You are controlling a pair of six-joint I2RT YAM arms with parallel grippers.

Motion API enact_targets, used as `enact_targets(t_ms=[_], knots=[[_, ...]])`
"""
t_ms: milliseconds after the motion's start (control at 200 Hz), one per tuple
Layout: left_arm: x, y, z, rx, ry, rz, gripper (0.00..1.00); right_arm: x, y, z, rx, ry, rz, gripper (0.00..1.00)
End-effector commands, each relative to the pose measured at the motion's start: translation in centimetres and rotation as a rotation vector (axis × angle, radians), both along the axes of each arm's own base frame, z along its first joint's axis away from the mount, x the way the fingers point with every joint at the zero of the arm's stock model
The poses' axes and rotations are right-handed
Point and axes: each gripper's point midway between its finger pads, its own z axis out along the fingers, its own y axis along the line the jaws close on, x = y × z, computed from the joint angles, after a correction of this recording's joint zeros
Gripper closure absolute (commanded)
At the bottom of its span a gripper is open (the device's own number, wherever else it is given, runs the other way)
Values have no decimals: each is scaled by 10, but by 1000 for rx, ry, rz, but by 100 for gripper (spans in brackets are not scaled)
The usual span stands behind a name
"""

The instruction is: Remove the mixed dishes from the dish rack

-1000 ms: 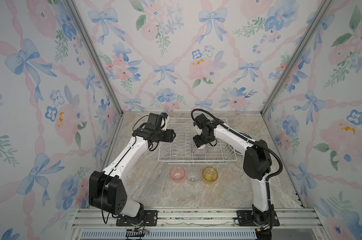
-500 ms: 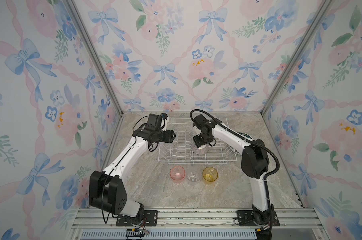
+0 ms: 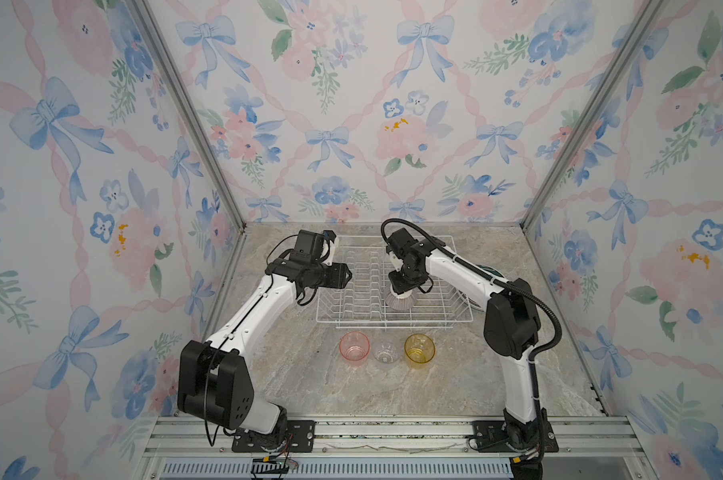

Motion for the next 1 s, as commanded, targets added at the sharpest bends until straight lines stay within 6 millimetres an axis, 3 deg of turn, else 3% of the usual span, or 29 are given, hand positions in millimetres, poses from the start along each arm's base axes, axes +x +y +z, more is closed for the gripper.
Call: enact_targets(t_ms=[0, 165, 485, 745, 995], knots=[[-5, -9, -1, -14, 3, -42, 37, -16, -25, -2, -39, 48, -19, 68], [-8, -33, -3, -18, 14, -99, 38, -19, -35, 12, -19, 19, -38, 72], [-13, -105, -24, -157, 119, -265, 37, -30, -53, 20, 14, 17, -62, 76], [-8, -131, -41, -235, 180, -308, 36, -30, -66, 31, 162, 6, -135, 77], [-5, -157, -44, -350, 212, -366, 43, -25, -71, 46, 341, -9, -199, 78]])
